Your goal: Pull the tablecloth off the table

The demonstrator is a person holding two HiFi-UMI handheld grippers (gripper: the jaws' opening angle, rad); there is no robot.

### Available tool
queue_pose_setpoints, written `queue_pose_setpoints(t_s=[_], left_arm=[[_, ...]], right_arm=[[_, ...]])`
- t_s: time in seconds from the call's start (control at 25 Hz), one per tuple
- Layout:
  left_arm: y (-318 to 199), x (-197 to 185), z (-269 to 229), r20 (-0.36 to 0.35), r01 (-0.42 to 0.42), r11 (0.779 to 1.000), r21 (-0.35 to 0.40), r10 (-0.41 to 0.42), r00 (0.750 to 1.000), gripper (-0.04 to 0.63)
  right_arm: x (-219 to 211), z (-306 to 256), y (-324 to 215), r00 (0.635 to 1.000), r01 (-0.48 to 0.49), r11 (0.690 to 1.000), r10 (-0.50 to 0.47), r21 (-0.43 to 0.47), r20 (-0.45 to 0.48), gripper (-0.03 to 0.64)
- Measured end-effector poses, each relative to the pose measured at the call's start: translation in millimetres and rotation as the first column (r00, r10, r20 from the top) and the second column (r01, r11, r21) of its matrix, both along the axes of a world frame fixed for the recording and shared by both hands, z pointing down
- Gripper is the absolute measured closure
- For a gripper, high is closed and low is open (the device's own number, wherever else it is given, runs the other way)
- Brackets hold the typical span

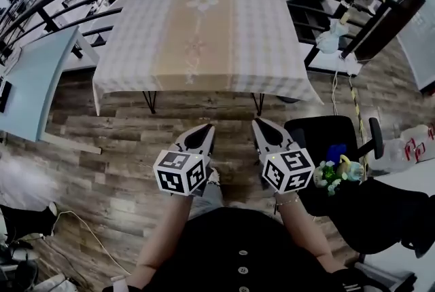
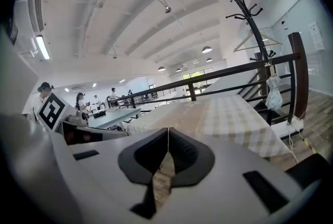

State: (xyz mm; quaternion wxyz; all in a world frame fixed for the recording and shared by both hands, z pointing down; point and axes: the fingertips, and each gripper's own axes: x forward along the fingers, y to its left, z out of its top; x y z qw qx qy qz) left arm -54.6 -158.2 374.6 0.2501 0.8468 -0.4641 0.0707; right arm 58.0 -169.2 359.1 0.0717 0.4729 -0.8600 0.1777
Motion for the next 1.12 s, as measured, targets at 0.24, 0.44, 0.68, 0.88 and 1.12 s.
queue_pose_setpoints(t_s=[0.24, 0.44, 0.68, 0.88, 1.12], left_arm=[[-58.6, -17.8, 3.2, -0.015, -0.06, 0.998, -0.014, 0.06, 0.998, 0.574], [-78.9, -20.8, 13.6, -0.058, -0.11, 0.993, -0.051, 0.107, 0.993, 0.574], [-98.7, -23.5, 30.4, -0.093, -0.123, 0.987, -0.106, 0.113, 0.989, 0.574], [-116.1, -19.6, 48.3, -0.092, -0.135, 0.979, -0.151, 0.122, 0.988, 0.574], [-147.4, -15.3, 74.6, -0.078, -0.081, 0.972, -0.221, 0.065, 0.995, 0.574]], right_arm=[[-17.1, 5.1, -50.5, 0.998, -0.061, 0.998, 0.061, -0.024, 0.004, 0.588], [-23.5, 17.8, -69.0, 0.997, -0.081, 0.995, 0.081, -0.066, -0.009, 0.588], [-21.9, 37.5, -86.8, 0.995, -0.094, 0.988, 0.092, -0.125, -0.022, 0.588], [-6.7, 59.7, -112.0, 0.992, -0.124, 0.973, 0.119, -0.196, -0.037, 0.588], [8.2, 79.8, -143.5, 0.987, -0.139, 0.953, 0.157, -0.269, 0.046, 0.586]])
